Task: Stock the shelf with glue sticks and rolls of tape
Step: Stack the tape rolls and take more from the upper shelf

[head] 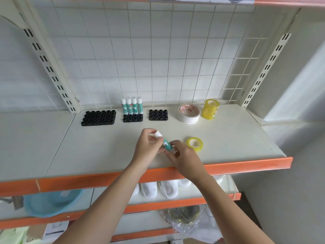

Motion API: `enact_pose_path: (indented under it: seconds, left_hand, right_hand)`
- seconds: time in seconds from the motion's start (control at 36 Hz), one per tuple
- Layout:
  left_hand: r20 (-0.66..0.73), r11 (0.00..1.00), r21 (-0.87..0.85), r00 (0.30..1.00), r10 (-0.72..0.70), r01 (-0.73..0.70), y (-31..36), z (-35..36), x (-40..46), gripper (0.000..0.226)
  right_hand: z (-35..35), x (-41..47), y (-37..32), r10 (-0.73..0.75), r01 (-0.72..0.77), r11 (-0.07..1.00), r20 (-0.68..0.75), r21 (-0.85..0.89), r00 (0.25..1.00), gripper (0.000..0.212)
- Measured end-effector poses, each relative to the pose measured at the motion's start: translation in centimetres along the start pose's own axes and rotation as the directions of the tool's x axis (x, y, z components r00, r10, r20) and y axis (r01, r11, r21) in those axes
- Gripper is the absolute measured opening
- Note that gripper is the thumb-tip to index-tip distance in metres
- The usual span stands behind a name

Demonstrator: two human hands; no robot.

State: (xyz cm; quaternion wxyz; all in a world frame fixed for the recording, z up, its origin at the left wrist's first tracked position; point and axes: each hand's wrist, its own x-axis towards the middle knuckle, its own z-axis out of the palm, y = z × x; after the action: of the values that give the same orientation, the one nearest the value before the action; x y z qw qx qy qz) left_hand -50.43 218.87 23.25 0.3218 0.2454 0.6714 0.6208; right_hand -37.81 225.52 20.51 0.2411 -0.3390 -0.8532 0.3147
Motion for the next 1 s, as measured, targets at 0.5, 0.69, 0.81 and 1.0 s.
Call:
enact_pose_path:
  seconds: [0.5,0.69,0.81,1.0]
  left_hand:
    - [0.242,0.946,0.302,0.970,0.041,-0.115,-1.9,-6.6,1.0,0.007]
    - [0.301,0.928,0.326,0.950,0.079,-0.181,-2.2,-7.2,1.0,0.006]
    - [0.316,0.938,0.294,0.945,0.086,-0.184,-2.1,-7.2,0.7,0.013]
    - [0.109,0.996,0.028,0.991,0.079,-0.083,-0.6,-7.8,0.8,0.011]
  right_hand:
    - [2.1,1.2,-4.2,0.199,-0.130,0.790,-0.051,0.599,0.979,0.020]
    - [2.7,1.2,-4.8,0.143,-0.082,0.781,-0.049,0.619,0.989,0.023]
    - [3.1,1.4,-4.8,0.147,-0.077,0.787,-0.065,0.613,0.987,0.042]
    - [3.3,1.8,-4.6,0.113,-0.071,0.885,-0.065,0.460,0.991,0.021]
